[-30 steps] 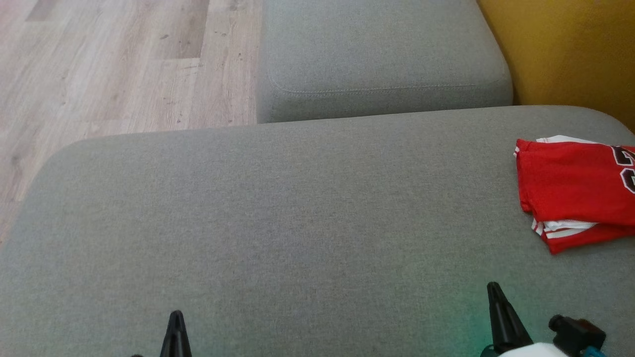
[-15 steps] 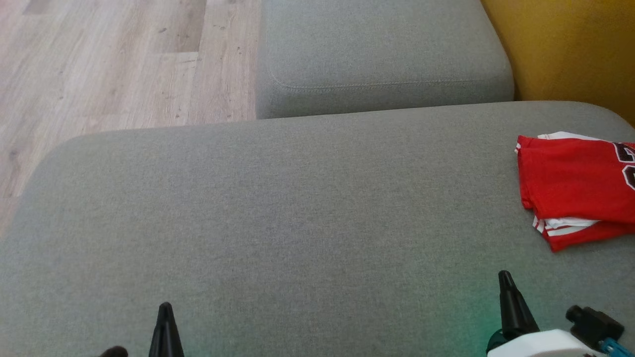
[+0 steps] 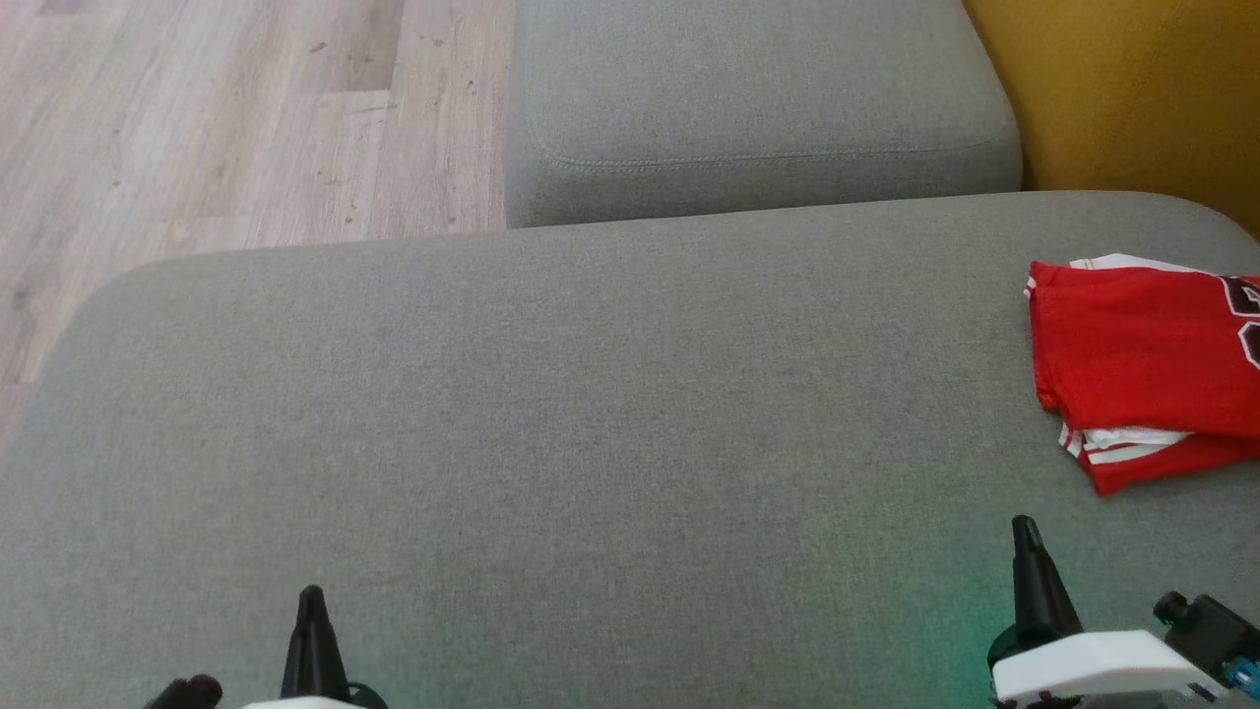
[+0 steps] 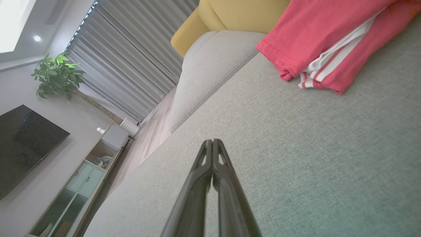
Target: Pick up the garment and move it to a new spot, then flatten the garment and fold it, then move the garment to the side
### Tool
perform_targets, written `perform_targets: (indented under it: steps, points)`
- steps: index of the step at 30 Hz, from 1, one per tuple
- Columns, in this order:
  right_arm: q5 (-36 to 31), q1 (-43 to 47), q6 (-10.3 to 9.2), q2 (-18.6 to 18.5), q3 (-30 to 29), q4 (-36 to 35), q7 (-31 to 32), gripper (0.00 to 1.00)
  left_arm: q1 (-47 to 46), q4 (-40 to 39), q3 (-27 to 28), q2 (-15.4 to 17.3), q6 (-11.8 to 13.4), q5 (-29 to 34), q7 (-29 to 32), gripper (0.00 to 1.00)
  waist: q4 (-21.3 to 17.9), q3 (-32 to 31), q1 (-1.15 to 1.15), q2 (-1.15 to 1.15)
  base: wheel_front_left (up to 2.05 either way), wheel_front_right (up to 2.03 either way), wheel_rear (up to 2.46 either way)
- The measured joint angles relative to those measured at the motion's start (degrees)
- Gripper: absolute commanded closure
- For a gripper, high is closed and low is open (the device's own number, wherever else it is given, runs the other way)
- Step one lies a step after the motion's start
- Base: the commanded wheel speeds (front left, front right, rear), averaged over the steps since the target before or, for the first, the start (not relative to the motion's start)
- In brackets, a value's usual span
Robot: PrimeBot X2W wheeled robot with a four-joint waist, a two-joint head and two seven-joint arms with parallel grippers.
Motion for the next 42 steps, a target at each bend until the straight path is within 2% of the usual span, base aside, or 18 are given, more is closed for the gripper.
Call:
perform_targets:
  steps: [42]
  points:
    - [28.2,-4.9,0.00,-0.1,-4.9,-0.6,6.8,1.00,-6.7,1.9,5.7,0.0,-5.6,-27.4,6.6,1.00,-0.2,2.3,-0.01,0.00,0.00,0.00,0.00]
